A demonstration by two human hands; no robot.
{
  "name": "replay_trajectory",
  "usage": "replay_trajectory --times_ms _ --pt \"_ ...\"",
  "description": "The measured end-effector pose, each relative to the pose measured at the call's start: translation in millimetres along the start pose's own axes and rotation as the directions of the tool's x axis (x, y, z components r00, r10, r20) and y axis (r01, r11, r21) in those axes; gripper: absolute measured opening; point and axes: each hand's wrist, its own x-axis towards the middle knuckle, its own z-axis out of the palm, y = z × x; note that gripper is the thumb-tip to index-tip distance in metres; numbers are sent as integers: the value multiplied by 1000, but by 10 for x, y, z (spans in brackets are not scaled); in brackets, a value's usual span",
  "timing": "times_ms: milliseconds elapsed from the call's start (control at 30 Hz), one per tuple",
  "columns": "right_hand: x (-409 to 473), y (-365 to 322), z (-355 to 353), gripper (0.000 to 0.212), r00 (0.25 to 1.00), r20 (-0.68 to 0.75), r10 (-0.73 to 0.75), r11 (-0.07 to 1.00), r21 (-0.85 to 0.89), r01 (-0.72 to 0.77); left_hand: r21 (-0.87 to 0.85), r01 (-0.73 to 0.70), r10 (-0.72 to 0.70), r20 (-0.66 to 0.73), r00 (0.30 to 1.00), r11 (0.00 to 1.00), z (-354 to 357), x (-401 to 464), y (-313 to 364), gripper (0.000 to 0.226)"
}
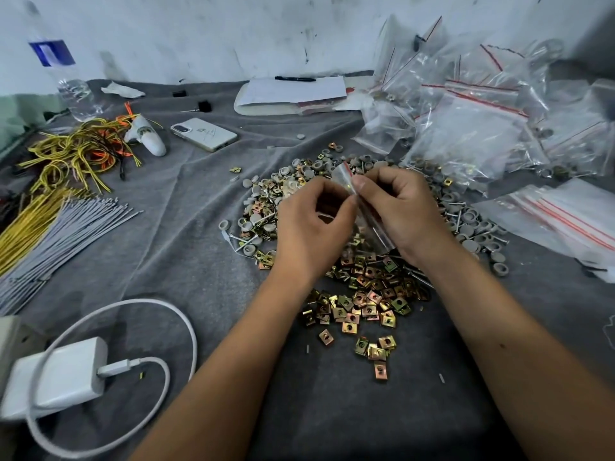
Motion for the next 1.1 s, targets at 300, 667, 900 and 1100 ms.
replay_trajectory --times_ms 300,667,900,1100 --pt "5 38 -23 16 998 23 58 997 42 -59 -5 53 -52 159 986 999 -77 16 -6 10" --pt "26 82 -64 16 996 13 84 994 71 -84 -129 209 -175 236 956 969 -89 58 0 32" --pt "10 96 -58 32 999 -8 40 997 -61 -40 -225 303 -268 171 948 926 -101 76 -43 15" --pt "-9 70 -48 13 990 111 -83 955 -274 111 -366 343 -307 153 939 865 -97 63 -46 12"
